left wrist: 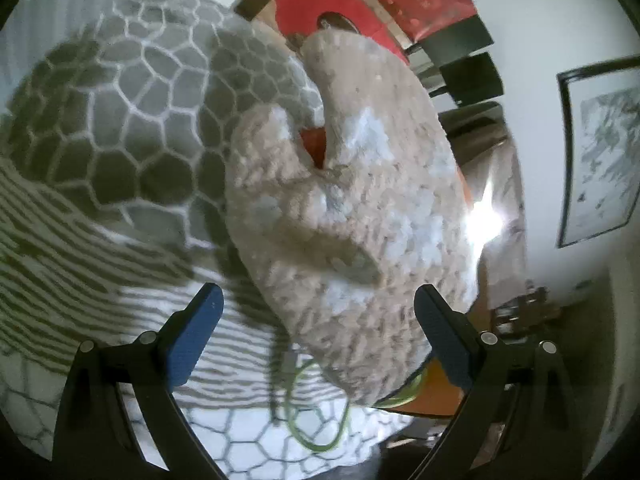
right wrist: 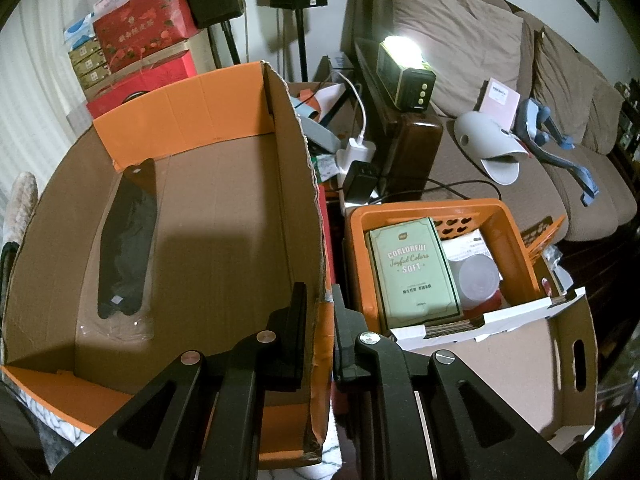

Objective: Organize objects
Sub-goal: 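Grasp the beige mitten with the left gripper and lift it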

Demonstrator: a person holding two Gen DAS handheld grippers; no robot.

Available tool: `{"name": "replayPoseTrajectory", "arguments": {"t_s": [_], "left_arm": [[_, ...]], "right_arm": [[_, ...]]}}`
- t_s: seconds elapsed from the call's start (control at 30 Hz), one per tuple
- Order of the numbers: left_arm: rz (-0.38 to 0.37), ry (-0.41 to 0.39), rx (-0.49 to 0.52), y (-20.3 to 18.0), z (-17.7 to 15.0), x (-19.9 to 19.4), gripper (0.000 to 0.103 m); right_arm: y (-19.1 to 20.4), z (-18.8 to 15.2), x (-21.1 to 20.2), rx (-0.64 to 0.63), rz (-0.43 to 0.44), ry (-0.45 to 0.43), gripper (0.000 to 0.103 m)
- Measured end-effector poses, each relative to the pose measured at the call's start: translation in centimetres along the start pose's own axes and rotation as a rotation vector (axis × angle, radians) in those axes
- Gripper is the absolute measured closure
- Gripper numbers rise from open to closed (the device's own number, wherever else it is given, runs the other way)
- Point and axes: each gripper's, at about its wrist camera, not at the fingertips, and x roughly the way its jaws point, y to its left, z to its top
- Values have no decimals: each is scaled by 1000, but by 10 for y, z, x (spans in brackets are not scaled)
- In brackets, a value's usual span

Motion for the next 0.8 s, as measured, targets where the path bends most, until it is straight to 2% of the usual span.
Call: {"name": "replayPoseTrajectory", "arguments": {"t_s": [0.1, 0.17, 0.33, 0.37, 0.43, 0.63, 0.8], "left_arm": [[-42, 22, -23, 2, 0, 8, 8], [-43, 29, -21, 1, 0, 10, 10], [-38, 43, 1, -8, -1, 15, 34], [-32, 40, 5, -10, -1, 16, 36], [-25, 33, 13, -14, -1, 14, 52], [8, 4, 49, -22, 1, 3, 78], [-14, -17, 69, -31, 1, -7, 89]], "right_arm": [[0, 0, 0, 1, 0, 0, 93], [1, 0, 0, 1, 0, 0, 93], [0, 0, 0, 1, 0, 0, 92], [1, 0, 0, 1, 0, 0, 92], [1, 0, 0, 1, -1, 0, 92], [1, 0, 0, 1, 0, 0, 92], [1, 0, 0, 1, -1, 0, 92]]}}
